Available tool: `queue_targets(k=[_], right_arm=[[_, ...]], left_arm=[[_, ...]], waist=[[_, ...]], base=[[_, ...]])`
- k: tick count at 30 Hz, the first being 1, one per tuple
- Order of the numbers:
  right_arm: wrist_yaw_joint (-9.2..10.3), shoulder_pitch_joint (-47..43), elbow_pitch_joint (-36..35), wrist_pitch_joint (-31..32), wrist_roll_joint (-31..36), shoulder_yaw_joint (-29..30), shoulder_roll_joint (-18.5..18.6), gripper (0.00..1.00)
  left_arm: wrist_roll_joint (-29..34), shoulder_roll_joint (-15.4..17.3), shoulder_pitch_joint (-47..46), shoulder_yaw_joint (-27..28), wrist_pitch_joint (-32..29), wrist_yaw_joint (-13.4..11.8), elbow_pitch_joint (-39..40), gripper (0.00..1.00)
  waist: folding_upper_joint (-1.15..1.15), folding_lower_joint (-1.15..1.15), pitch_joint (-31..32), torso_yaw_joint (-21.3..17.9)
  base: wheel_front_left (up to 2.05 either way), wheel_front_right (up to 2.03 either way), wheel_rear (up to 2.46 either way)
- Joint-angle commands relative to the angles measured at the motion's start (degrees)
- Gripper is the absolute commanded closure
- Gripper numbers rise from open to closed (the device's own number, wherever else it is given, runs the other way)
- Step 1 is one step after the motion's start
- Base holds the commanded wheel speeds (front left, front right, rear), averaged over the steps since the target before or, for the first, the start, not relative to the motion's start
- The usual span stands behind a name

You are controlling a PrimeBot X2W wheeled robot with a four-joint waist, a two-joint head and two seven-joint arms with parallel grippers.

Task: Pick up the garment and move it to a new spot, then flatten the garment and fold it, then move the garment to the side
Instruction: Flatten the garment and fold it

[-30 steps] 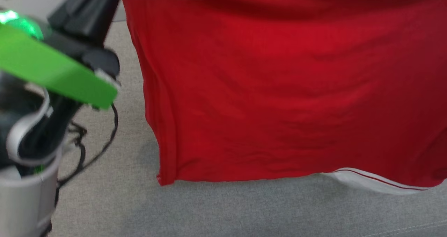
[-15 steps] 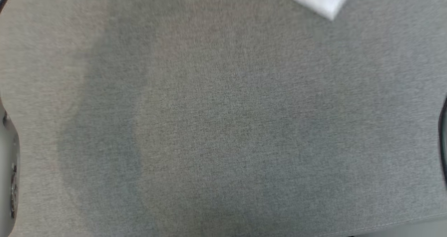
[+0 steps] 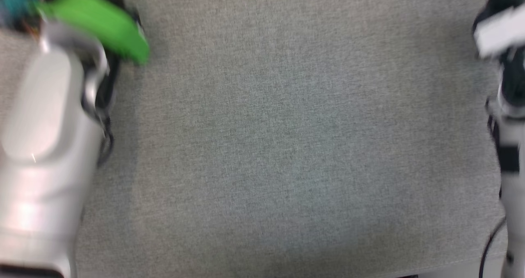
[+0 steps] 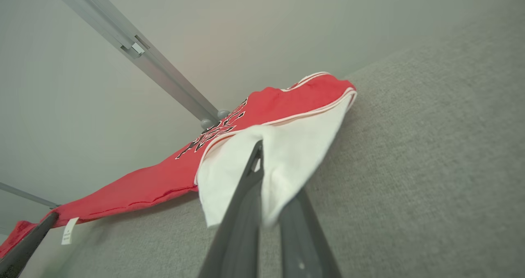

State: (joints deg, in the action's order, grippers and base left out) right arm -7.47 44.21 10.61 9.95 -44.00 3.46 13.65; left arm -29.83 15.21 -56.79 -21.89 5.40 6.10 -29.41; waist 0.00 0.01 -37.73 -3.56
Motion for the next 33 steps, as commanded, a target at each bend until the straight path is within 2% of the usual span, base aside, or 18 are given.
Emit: queue_targets(k=[1,3,8,14,18,20,25,33], right_arm=[[-0.03,-5.0,-2.18,-0.76,-1.78,0.0,0.72,1.0],[-0.03,-12.09,-4.29,-1.67,-3.04,0.15,1.28,1.0],[-0.03,-27.79,-8.42,-2.07,-4.22,2.01,0.9,1.0],[0.01,-45.61,-11.24,-1.74,-1.97,4.96,-0.69,1.0],[0.01,-56.79,-14.43,-2.15,-0.16,9.7,-3.45,1.0],[0.01,-60.4,-16.46,-1.5,-0.07,11.35,-4.71,1.0],[0.0,-61.56,-19.63,1.22,0.36,12.79,-5.95,1.0],[-0.03,-46.75,-16.16,9.5,4.93,10.8,-1.63,1.0]], left_arm=[[-1.51,1.08,5.09,0.65,0.55,-0.84,2.78,1.0],[-2.18,1.67,12.8,0.89,1.03,-2.1,7.01,1.0],[-3.0,3.07,31.32,0.32,0.62,-7.13,18.81,1.0],[-3.47,3.29,53.9,-2.69,-0.64,-13.62,30.37,1.0],[-4.46,3.08,65.33,-4.52,-1.63,-17.15,37.64,1.0],[-4.93,2.94,68.79,-5.58,-2.62,-17.98,40.18,1.0],[-5.66,3.44,68.83,-6.43,-5.71,-18.69,44.6,1.0],[-5.01,4.27,54.55,-7.16,-16.28,-17.39,44.26,1.0]], waist=[[0.0,-0.01,6.71,0.13],[0.0,-0.01,9.53,0.18],[0.0,-0.01,16.07,0.83],[0.0,-0.01,23.19,1.55],[0.0,-0.01,24.44,3.52],[0.0,-0.01,24.39,4.31],[0.0,-0.01,23.46,4.69],[0.0,-0.01,20.71,4.88]], base=[[0.0,0.0,0.0],[0.0,0.0,0.0],[0.0,0.0,0.0],[0.0,0.0,0.0],[0.0,0.0,0.0],[0.0,0.0,0.0],[0.0,0.0,0.0],[0.0,0.0,0.0]])
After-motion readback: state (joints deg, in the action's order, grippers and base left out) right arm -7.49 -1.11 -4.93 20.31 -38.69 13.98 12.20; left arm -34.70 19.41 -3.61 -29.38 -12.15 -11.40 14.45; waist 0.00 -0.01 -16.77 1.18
